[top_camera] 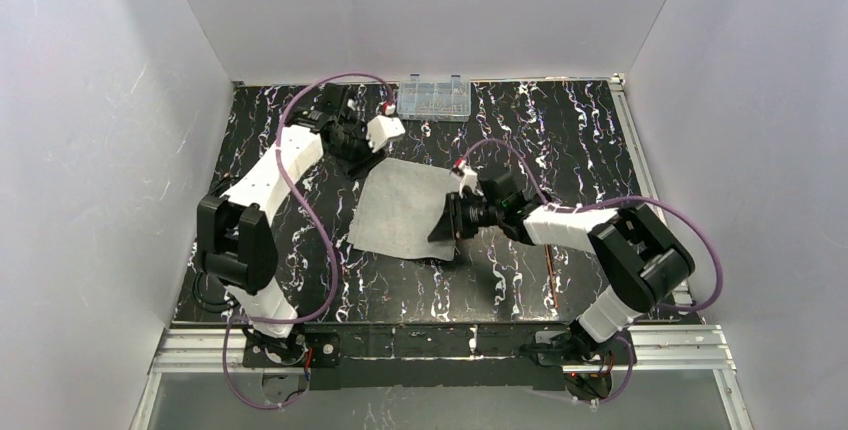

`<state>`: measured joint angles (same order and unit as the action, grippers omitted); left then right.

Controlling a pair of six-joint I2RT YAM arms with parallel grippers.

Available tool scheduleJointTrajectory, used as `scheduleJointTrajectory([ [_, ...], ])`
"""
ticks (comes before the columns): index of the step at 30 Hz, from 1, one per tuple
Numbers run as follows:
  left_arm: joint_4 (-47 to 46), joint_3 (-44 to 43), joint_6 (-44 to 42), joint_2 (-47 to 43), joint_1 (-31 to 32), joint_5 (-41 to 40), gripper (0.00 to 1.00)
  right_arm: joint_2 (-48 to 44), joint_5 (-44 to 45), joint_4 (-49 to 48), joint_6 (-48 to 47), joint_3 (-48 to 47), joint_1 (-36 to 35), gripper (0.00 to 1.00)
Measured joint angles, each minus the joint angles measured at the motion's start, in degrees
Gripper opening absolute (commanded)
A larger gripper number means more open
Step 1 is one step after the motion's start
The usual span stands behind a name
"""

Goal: Fold the napkin into a case and place the utensils inside
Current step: Smooth out the lower triangle-folded napkin at the center of the board.

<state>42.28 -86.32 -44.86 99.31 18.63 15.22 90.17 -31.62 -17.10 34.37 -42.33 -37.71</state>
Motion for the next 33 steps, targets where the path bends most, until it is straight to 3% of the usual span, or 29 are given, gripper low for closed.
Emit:
scheduleJointTrajectory([
  [3, 2.38, 5.07, -1.81, -2.16, -0.04, 2.23, 0.39, 2.4, -1.88, -0.31, 1.62, 3.87, -0.68, 0.3],
  [8, 2.73, 11.21, -3.74, 3.8, 0.13, 2.75, 0.35, 4.15, -2.4, -1.09, 2.91, 6.01, -0.09, 0.29],
  [16, -1.49, 13.46, -5.84, 8.52, 0.42, -1.44, 0.33, 6.93, -3.52, -3.85, 4.15, 7.02, 1.86, 0.32],
  [21, -3.43, 14.14, -6.36, 8.61, 0.5, -3.23, 0.33, 6.95, -5.01, -7.02, 5.77, 8.9, 3.61, 0.41],
  [29, -2.51, 12.96, -6.97, 7.41, 0.26, -2.82, 0.47, 4.42, -6.8, -4.74, 5.9, 6.91, 3.96, 0.47],
  [33, 0.26, 10.47, -7.58, 1.97, -0.22, 0.15, 0.49, 3.08, -8.04, -4.44, 6.1, 3.04, 3.96, 0.47],
])
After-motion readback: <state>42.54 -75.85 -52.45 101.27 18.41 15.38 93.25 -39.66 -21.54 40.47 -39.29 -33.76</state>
